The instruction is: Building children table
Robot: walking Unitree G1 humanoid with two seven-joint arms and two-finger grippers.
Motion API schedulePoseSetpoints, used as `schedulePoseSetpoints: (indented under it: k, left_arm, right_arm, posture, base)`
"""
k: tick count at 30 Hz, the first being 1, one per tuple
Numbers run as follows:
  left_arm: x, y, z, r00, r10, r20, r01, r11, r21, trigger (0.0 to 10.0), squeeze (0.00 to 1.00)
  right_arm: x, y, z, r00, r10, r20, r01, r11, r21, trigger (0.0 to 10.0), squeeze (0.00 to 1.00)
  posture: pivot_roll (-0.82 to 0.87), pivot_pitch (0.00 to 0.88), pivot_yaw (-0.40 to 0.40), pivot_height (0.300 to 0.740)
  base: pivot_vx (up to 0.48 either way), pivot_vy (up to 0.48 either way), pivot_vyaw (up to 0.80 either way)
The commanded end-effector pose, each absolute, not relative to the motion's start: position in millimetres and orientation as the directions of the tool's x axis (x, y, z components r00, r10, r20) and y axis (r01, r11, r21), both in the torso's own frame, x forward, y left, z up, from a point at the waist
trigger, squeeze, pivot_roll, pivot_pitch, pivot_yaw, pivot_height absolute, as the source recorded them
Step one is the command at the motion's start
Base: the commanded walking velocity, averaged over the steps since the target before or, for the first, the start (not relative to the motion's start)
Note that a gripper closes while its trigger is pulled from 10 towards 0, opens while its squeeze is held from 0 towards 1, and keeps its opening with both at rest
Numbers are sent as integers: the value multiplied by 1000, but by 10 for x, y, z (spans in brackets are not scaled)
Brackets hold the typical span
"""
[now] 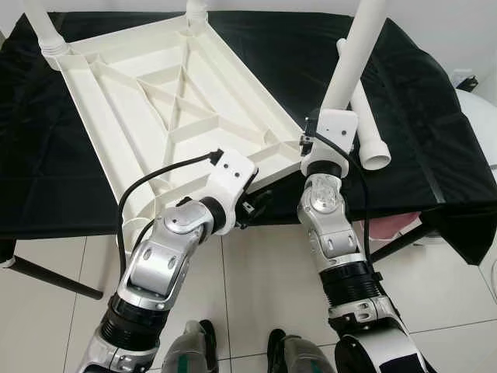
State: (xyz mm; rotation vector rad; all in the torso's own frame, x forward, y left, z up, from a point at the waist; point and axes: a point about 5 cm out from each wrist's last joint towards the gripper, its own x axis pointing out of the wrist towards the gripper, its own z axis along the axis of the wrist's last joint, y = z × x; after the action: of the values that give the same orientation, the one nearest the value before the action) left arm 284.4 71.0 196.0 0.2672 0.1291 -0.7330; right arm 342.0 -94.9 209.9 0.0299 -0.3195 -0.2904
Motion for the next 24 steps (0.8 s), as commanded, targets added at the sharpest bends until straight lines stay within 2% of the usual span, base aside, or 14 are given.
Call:
schedulePoseSetpoints:
  k: [1, 2, 4, 5, 7, 8, 9, 10, 24]
  left_arm:
    - [2855, 682, 1917, 736, -634, -239, 676, 710, 196, 10000, 125]
    - [2870, 685, 1906, 739, -627, -247, 672, 717, 188, 10000, 741]
    - [2889, 687, 1902, 743, -620, -252, 667, 721, 189, 10000, 780]
    - [2908, 690, 1907, 750, -612, -253, 659, 725, 201, 10000, 1000]
    - [2927, 694, 1919, 757, -603, -251, 651, 729, 212, 10000, 1000]
    - [2939, 695, 1933, 761, -599, -249, 647, 729, 222, 10000, 129]
    - [2939, 695, 1933, 761, -599, -249, 647, 729, 222, 10000, 129]
    - [2947, 693, 1953, 762, -600, -245, 647, 727, 230, 10000, 0]
    - [3156, 625, 2004, 803, -531, -270, 593, 751, 289, 10000, 0]
  right_arm:
    - [3371, -1176, 1519, 916, -397, 53, 397, 918, 15, 10000, 0]
    - [3369, -1177, 1519, 916, -398, 53, 397, 917, 16, 10000, 0]
    - [3367, -1176, 1519, 916, -398, 52, 398, 917, 17, 10000, 0]
    - [3364, -1177, 1517, 916, -399, 52, 398, 917, 16, 10000, 0]
    - [3362, -1177, 1515, 916, -399, 50, 399, 917, 18, 10000, 0]
    - [3359, -1177, 1513, 915, -400, 48, 400, 916, 19, 10000, 0]
    - [3359, -1177, 1513, 915, -400, 48, 400, 916, 19, 10000, 0]
    - [3356, -1178, 1511, 915, -400, 47, 400, 916, 19, 10000, 0]
    - [3355, -1174, 1505, 915, -402, 40, 401, 916, 27, 10000, 0]
  posture:
    - [-50, 216, -16, 740]
    - [-50, 216, -16, 740]
    - [-52, 218, -14, 740]
    - [-53, 219, -13, 740]
    - [-54, 221, -12, 740]
    - [-54, 223, -11, 740]
    - [-54, 223, -11, 740]
    - [-54, 223, -10, 740]
    - [-49, 231, -3, 740]
  base:
    - [0, 0, 0]
    - [0, 0, 0]
    - [0, 0, 0]
    - [0, 0, 0]
    - [0, 0, 0]
    - [0, 0, 0]
    - [0, 0, 0]
    - [0, 0, 0]
    - [0, 0, 0]
